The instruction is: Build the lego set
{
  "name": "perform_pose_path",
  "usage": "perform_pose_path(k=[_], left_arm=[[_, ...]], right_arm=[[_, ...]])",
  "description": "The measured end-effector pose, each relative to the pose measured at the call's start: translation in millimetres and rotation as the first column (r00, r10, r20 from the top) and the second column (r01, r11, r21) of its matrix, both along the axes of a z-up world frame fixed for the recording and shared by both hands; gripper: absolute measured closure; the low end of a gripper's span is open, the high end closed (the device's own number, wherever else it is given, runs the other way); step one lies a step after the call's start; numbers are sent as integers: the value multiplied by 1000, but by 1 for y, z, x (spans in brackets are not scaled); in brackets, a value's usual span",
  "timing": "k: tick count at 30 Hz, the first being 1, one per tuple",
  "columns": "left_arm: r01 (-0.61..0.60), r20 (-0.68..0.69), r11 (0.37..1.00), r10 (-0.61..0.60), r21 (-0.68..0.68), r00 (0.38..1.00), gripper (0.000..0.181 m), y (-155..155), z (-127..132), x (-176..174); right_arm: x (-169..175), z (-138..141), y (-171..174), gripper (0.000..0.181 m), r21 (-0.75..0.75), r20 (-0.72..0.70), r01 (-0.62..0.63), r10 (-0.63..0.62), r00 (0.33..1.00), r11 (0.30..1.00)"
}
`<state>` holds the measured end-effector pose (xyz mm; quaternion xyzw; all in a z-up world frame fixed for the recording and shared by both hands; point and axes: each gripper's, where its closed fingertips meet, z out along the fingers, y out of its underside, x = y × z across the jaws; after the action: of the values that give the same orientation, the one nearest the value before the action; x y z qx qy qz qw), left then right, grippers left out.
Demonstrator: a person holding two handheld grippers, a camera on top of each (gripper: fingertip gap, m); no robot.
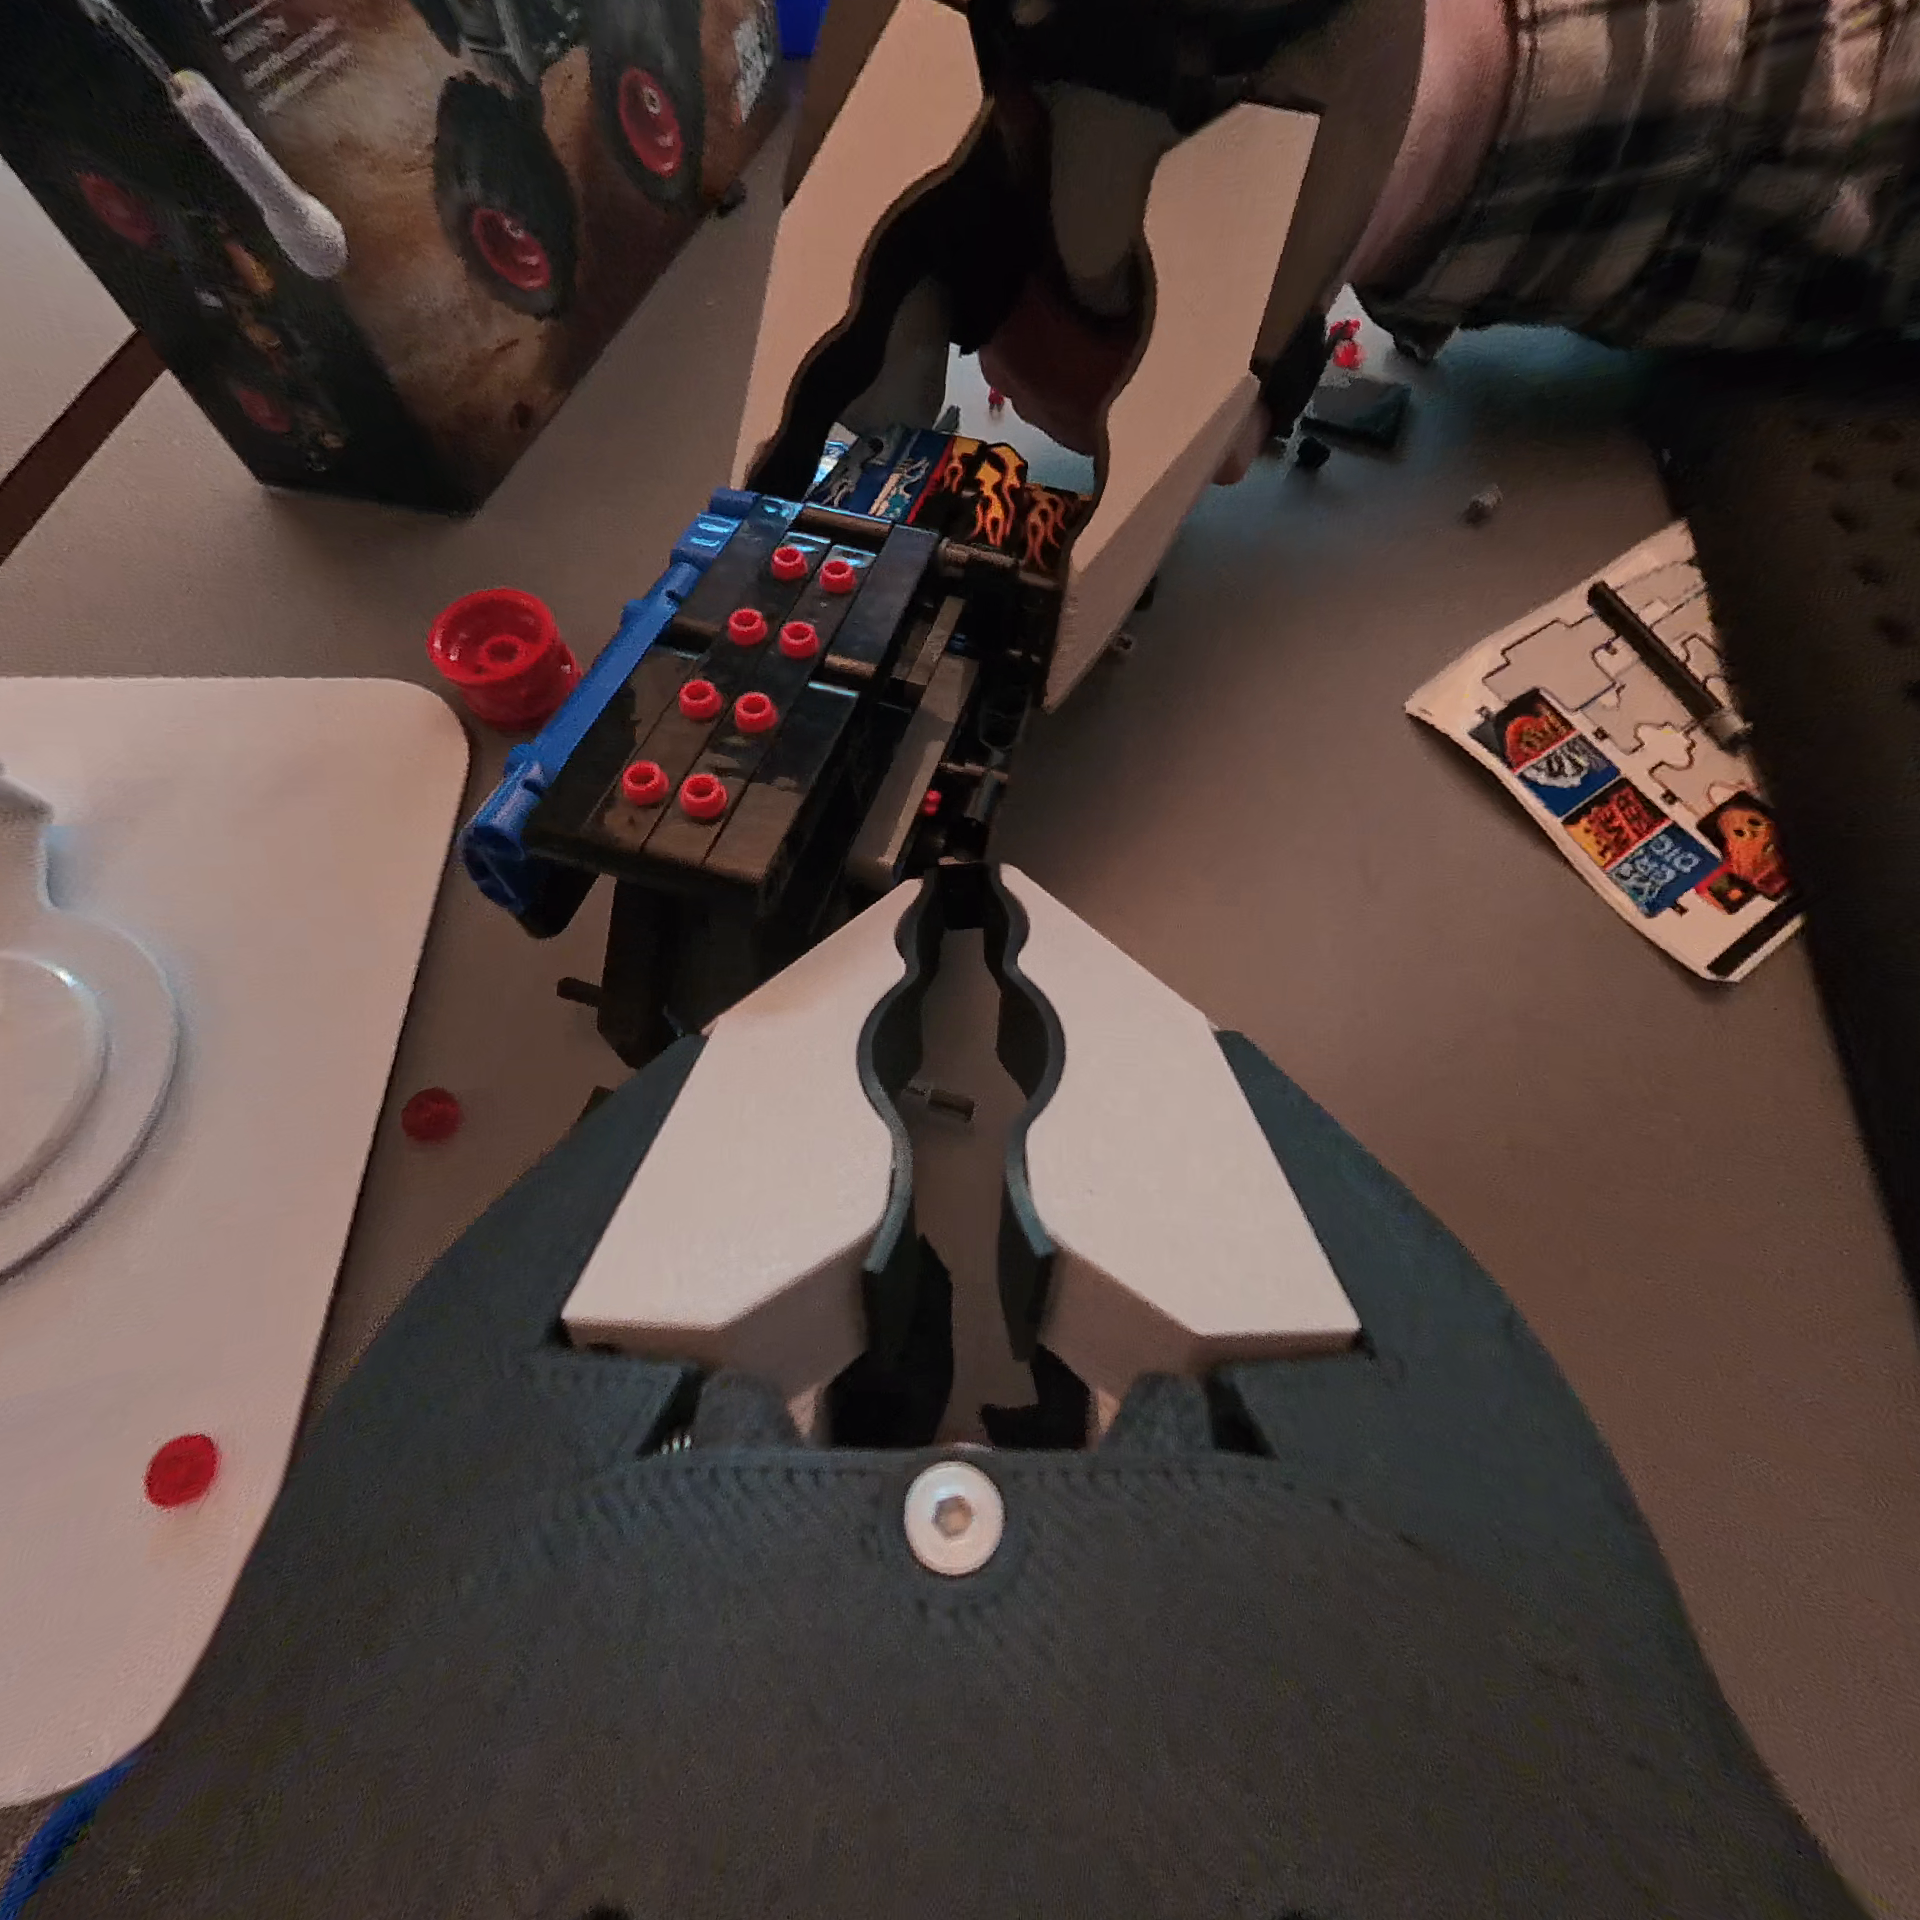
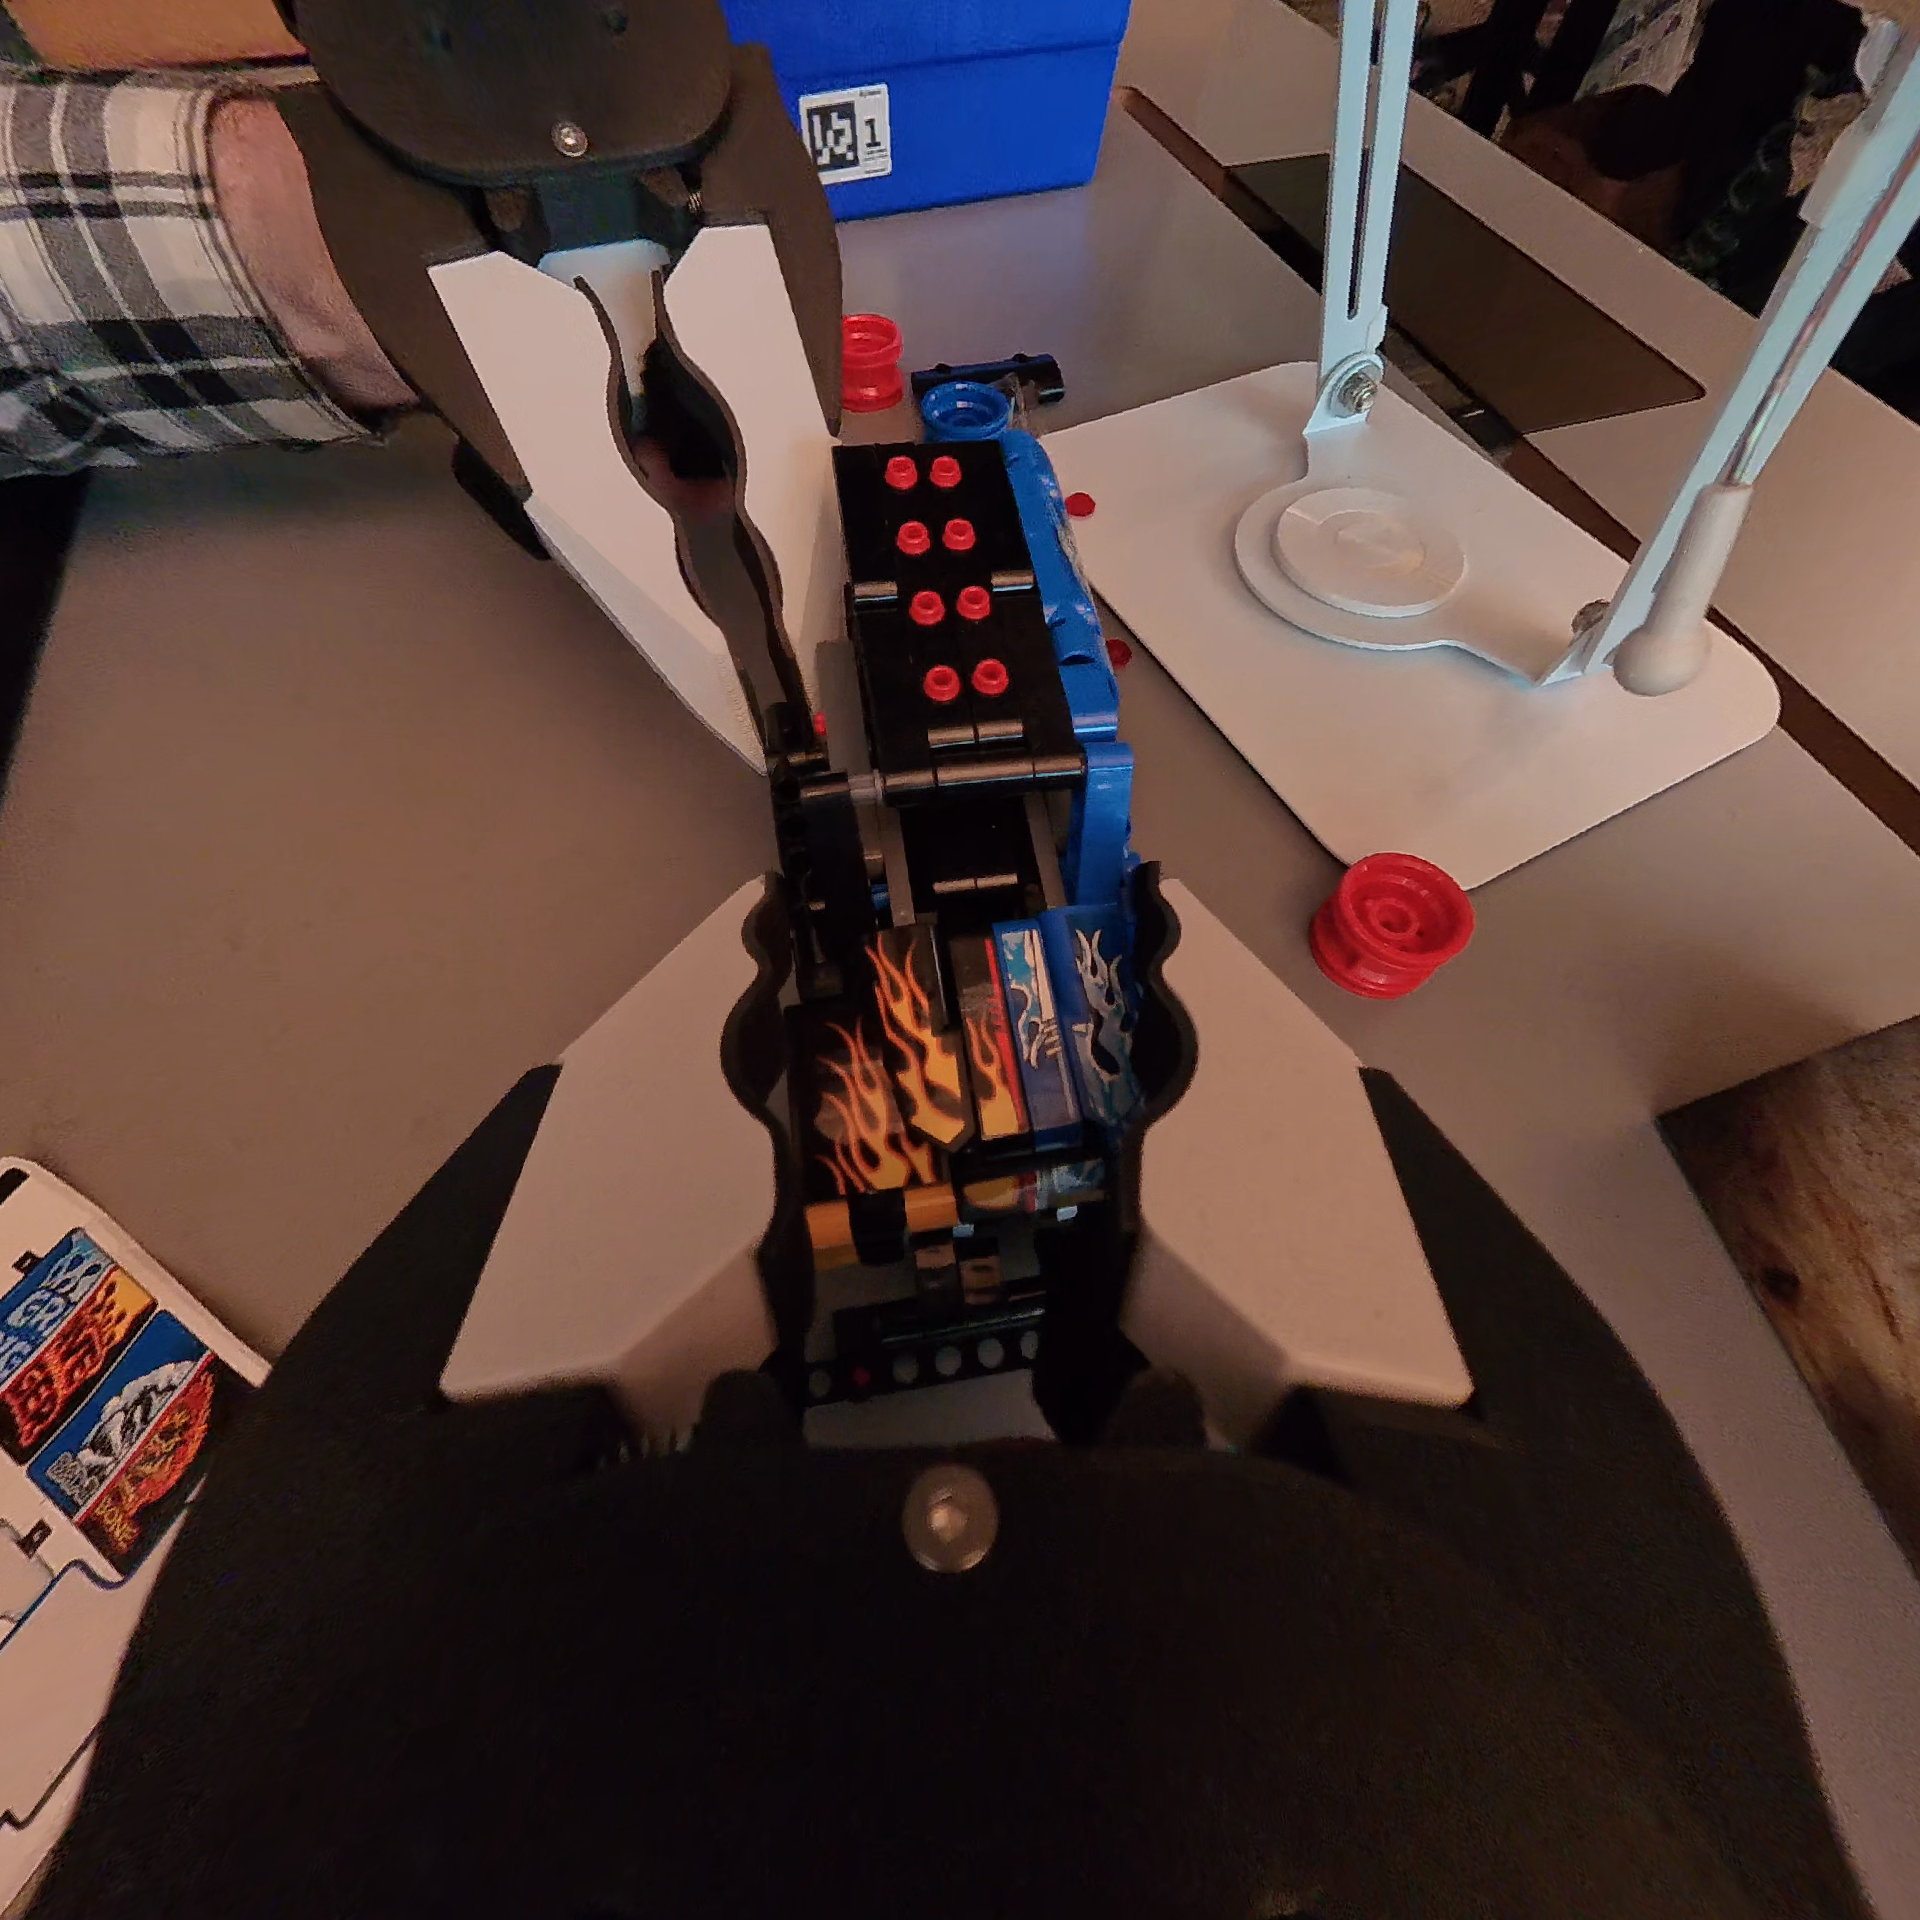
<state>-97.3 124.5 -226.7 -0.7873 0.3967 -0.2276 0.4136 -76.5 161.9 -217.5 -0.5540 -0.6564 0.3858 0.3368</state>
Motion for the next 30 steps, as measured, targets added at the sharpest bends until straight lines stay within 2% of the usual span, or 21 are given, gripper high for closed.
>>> perform_pose_path(k=[3,16,19,21,23,26,30], left_arm=[[-48,16,999,48,9,999,175,0,0,0],[-135,-121,975,157,176,980,174,2,3,1],[-151,-118,971,174,187,978,173,2,2,1],[-150,-118,976,170,160,978,175,0,1,1],[-135,-108,986,145,100,983,165,-7,-1,3],[-102,-189,993,112,64,975,153,-20,-5,-2],[-100,-205,993,86,-61,975,144,-42,-19,2]], right_arm=[[0,0,0,116,1,-2,-5,5,1000,1000],[2,1,0,116,-17,-17,0,0,1000,1000],[1,0,0,116,-13,-19,-1,0,1000,1000],[1,0,-1,116,-2,-16,-3,3,1000,1000],[1,0,-2,116,-2,-19,-7,7,1000,1000],[0,0,-2,116,-1,-17,-5,5,1000,1000],[0,0,-2,115,6,-18,-4,4,1000,1000]])
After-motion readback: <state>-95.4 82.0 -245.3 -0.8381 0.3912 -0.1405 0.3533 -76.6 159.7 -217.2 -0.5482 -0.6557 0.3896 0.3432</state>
